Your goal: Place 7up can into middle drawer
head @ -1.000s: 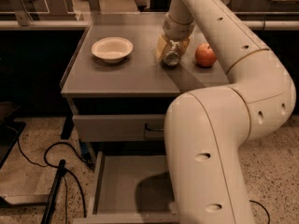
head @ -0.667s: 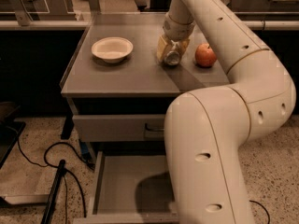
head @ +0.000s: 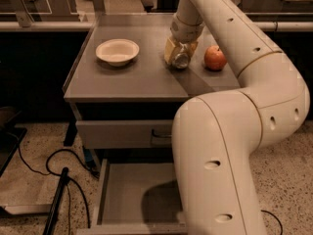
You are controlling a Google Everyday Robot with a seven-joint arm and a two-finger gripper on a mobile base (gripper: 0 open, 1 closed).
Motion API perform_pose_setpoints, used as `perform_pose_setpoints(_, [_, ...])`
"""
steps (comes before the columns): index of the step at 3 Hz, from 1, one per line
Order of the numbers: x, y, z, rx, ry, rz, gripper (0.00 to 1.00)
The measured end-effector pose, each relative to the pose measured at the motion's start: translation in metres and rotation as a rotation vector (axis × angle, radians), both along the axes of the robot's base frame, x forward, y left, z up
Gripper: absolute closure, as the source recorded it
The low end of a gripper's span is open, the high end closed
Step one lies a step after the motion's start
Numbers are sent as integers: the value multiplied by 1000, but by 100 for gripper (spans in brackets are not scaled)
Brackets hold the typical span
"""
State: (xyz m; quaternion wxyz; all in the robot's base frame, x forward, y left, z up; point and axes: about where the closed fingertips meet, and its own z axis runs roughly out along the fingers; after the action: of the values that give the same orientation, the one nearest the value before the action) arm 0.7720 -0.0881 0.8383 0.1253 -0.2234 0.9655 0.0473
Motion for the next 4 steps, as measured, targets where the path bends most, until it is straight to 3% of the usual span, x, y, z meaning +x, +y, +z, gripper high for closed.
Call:
perform_pose_setpoints(1, [4, 4, -1, 6, -12, 5, 100])
perform_pose_setpoints(2, [3, 7, 26, 35, -71, 47, 100])
perform_pose_setpoints(3, [-33, 15, 64, 58, -118, 102, 100])
perform_pose_setpoints(4, [-33, 15, 63, 58, -118, 102, 100])
